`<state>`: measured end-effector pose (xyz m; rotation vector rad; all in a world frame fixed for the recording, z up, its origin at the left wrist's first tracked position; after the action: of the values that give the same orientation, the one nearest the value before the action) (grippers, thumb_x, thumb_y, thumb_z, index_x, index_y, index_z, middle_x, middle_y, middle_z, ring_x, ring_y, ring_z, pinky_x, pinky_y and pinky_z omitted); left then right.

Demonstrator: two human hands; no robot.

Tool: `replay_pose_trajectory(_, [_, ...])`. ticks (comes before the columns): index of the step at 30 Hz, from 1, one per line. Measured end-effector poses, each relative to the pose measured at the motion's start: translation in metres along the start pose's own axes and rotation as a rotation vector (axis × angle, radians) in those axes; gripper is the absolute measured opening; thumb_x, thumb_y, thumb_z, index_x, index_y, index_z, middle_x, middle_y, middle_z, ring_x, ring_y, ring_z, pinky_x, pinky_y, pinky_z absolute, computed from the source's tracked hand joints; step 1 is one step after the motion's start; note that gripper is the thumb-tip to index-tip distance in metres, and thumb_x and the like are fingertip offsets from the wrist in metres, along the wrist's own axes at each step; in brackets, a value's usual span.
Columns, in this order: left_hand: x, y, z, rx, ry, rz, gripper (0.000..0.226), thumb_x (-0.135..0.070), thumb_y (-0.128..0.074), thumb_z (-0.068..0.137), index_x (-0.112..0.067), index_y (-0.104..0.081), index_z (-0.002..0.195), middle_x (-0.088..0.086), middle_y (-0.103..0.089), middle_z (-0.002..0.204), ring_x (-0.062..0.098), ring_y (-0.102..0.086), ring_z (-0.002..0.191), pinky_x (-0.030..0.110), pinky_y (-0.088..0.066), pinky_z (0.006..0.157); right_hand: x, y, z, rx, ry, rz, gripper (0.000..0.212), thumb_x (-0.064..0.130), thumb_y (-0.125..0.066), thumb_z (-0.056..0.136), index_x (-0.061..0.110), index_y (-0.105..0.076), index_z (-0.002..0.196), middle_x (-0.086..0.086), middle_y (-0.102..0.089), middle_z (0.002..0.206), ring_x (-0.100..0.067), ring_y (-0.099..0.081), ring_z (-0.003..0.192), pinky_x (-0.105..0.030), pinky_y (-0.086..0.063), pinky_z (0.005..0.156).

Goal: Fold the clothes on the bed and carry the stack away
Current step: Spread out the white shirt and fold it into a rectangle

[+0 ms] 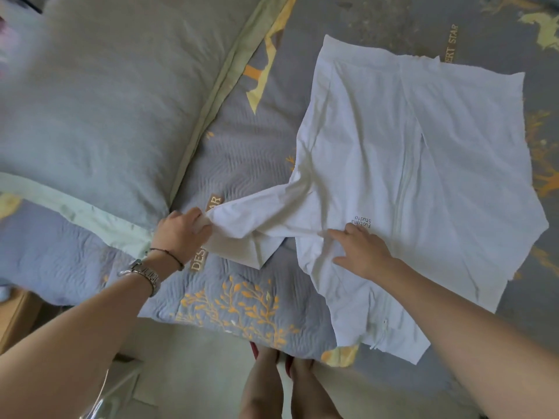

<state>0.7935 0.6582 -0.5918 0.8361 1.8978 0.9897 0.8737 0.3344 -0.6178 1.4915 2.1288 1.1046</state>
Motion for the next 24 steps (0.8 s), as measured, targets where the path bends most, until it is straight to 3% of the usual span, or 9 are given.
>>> replay_pose_trajectory(4, [0.011,0.019,-0.009,-0.007,0.24,-0.009,0.041,-0.046,-0.046,0.07,-0.006,-0.053,0.074,0.024,-0.062,0.076,0.04,-0.059,0.074,0.04,-0.05,0.065,-0.004,-0.001,0.001,0.033,0.015,-0.032,0.057,0.035,-0.056,0.088,0.026,-0.033,0.14,-0.006,-0.041,0.129,-0.026,-0.038,0.125,-0.038,-0.041,0.094])
replay_pose_trajectory(8, [0.02,0.032,-0.024,0.091,0.304,0.1,0.045,-0.052,-0.038,0.064,-0.014,-0.06,0.073,0.015,-0.066,0.071,0.034,-0.063,0.071,0.038,-0.054,0.07,-0.003,0.007,0.006,0.076,0.03,-0.087,0.054,0.035,-0.054,0.09,0.024,-0.035,0.139,-0.008,-0.041,0.133,-0.027,-0.038,0.127,-0.039,-0.041,0.097])
replay_pose_trajectory(11, [0.029,0.037,-0.03,0.138,0.325,0.238,0.048,-0.057,-0.036,0.068,-0.014,-0.055,0.059,0.004,-0.06,0.063,0.029,-0.063,0.07,0.032,-0.051,0.07,0.005,0.013,0.008,0.118,0.015,-0.146,0.051,0.033,-0.05,0.091,0.022,-0.036,0.138,-0.008,-0.04,0.135,-0.027,-0.035,0.13,-0.039,-0.04,0.097])
replay_pose_trajectory(15, [0.043,0.042,-0.025,0.178,0.228,0.232,0.051,-0.058,-0.053,0.081,-0.017,-0.052,0.051,-0.002,-0.052,0.055,0.02,-0.052,0.066,0.029,-0.037,0.063,0.014,0.019,0.009,0.152,-0.012,-0.201,0.045,0.029,-0.048,0.091,0.02,-0.039,0.134,-0.007,-0.042,0.133,-0.027,-0.038,0.127,-0.038,-0.04,0.095])
replay_pose_trajectory(18, [0.053,0.048,-0.02,0.194,0.071,0.175,0.044,-0.057,-0.063,0.076,-0.015,-0.067,0.066,0.002,-0.059,0.069,0.019,-0.048,0.082,0.031,-0.037,0.075,0.024,0.025,0.011,0.063,-0.006,-0.212,0.038,0.026,-0.051,0.09,0.017,-0.043,0.126,-0.008,-0.043,0.126,-0.027,-0.042,0.12,-0.038,-0.043,0.092])
replay_pose_trajectory(20, [0.056,0.055,-0.015,0.176,-0.048,0.107,0.049,-0.061,-0.061,0.075,-0.013,-0.067,0.068,0.003,-0.061,0.075,0.021,-0.053,0.085,0.032,-0.04,0.081,0.034,0.03,0.017,-0.057,-0.006,-0.18,0.035,0.023,-0.053,0.088,0.015,-0.044,0.122,-0.007,-0.042,0.125,-0.028,-0.042,0.117,-0.039,-0.044,0.089])
replay_pose_trajectory(22, [0.057,0.061,-0.008,0.186,-0.142,0.047,0.058,-0.064,-0.049,0.072,-0.008,-0.063,0.067,0.008,-0.06,0.071,0.025,-0.056,0.076,0.034,-0.043,0.074,0.043,0.035,0.026,-0.132,-0.011,-0.117,0.043,0.021,-0.055,0.087,0.017,-0.039,0.127,-0.007,-0.038,0.131,-0.028,-0.038,0.12,-0.04,-0.043,0.09])
replay_pose_trajectory(24, [0.058,0.065,0.001,0.186,-0.169,-0.033,0.055,-0.058,-0.054,0.078,-0.005,-0.06,0.067,0.011,-0.055,0.065,0.025,-0.051,0.065,0.033,-0.041,0.064,0.051,0.038,0.036,-0.133,-0.026,-0.041,0.061,0.023,-0.058,0.086,0.019,-0.028,0.139,-0.005,-0.027,0.143,-0.029,-0.031,0.128,-0.041,-0.041,0.094])
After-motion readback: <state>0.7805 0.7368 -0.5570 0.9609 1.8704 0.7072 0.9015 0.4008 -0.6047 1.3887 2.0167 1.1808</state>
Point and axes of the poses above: each hand's wrist, its own z-axis towards the middle knuckle, its own y-axis out of the back of the hand, x = y × z, the point moved 2 cm from there along z, towards the middle knuckle
